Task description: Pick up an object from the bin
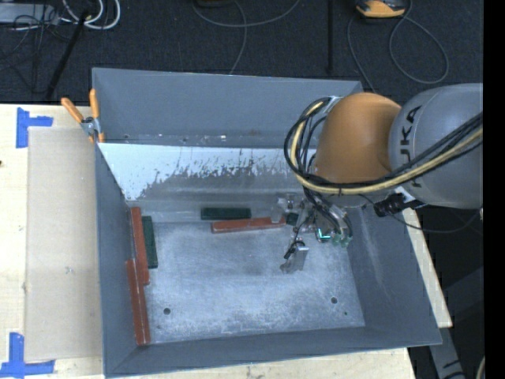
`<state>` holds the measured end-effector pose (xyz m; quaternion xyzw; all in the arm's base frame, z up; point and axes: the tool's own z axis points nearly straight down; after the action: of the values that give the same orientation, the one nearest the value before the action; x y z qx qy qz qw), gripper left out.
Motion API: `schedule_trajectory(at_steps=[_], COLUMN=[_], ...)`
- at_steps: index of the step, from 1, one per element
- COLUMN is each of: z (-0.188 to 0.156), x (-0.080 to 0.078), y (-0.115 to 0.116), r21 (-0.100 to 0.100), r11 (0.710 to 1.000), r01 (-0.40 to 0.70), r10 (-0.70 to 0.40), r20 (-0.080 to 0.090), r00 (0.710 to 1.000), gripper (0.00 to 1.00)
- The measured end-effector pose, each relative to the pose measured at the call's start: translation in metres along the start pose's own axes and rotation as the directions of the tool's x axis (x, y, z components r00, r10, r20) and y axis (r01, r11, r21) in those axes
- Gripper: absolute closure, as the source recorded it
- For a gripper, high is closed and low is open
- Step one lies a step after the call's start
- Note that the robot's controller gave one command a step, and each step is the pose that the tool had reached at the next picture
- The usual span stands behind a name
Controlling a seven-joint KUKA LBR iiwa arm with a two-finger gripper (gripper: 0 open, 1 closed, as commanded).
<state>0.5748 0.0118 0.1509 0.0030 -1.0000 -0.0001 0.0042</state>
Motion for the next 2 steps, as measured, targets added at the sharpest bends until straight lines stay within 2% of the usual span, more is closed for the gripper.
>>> schedule_trajectory(at_steps=[1,2], z=[0.0687,0.0645], x=[-0.0377,-0.0384], y=[0.0027,0.0027], r21=[-0.001,-0.001], r11=[1.000,1.000], r01=[-0.028,-0.028], r10=[0.028,0.028], r20=[0.005,0.009], r00=[1.000,1.000], gripper=[0.00,1.00])
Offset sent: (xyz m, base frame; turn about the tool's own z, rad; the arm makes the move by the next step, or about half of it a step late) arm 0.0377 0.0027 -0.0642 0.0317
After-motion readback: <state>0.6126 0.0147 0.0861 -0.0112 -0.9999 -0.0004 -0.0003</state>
